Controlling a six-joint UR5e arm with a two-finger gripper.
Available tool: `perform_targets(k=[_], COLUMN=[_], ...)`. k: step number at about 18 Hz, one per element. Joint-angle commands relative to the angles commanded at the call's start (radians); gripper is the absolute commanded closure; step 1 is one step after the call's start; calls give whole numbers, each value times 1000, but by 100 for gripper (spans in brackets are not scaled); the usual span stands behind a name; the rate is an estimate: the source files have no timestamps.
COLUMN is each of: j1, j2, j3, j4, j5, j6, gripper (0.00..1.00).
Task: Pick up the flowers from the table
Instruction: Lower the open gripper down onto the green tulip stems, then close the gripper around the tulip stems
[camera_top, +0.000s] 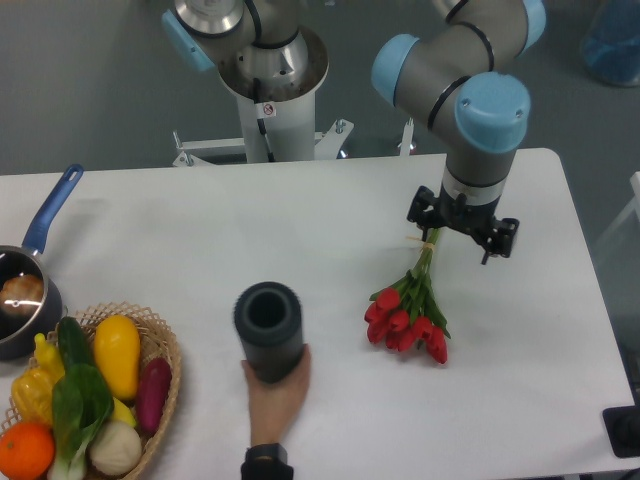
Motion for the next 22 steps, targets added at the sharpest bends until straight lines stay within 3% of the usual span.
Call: perform_targets(k=[8,12,16,19,20,21,22], j1=[-15,-34,-41,-58,-67,-81,-90], j2=[-34,-81,-136,-169,-179,-192,-202], j3=[-52,-51,-29,-29,-26,-16,-2], j4=[40,144,172,239,251,258,258], j5=[-5,-8,-9,-20,-20,-20,-18], j6=[-6,-84,-97,-146,-161,-178,-214], gripper=[0,0,0,0,3,13,50])
